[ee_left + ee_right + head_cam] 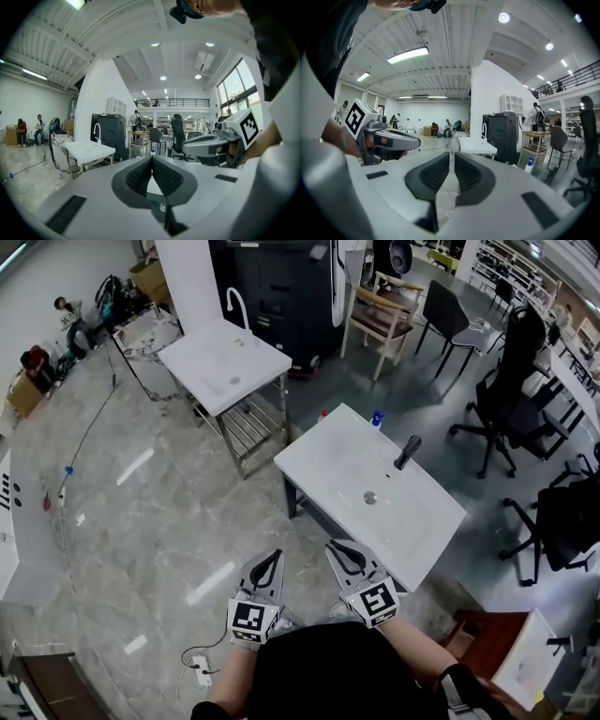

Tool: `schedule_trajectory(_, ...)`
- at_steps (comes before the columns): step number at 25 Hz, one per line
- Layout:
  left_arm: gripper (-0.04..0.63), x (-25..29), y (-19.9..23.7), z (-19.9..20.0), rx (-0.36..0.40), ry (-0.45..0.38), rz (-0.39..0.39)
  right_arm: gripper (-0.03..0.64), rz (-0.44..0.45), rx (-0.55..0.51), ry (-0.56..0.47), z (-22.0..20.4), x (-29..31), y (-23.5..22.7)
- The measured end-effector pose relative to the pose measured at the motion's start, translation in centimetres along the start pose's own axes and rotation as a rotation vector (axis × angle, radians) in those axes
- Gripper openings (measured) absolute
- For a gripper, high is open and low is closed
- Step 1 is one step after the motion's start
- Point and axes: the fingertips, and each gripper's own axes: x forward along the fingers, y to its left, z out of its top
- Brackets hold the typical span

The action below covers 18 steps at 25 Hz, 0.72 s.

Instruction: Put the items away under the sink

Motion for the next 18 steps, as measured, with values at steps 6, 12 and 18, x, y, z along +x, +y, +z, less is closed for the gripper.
schedule_trajectory(6, 0.023, -0.4, -1.3, 1.6, -0.005, 0.007, -0.015, 0.052, 0.045, 0.008, -0.035, 2.4, -1.6, -0.2)
schedule_trajectory(12, 0.021, -1.0, -0.7, 3.2, 0.107, -0.015, 0.045, 0.052, 0.049, -0.025, -0.059, 3.4, -1.4, -0.1)
schedule_trajectory(18, 0.021, -1.6, -0.1, 2.7, -0.020, -0.013, 0.036, 0.052, 0.065, -0.023, -0.072, 3.6, -0.9, 0.2)
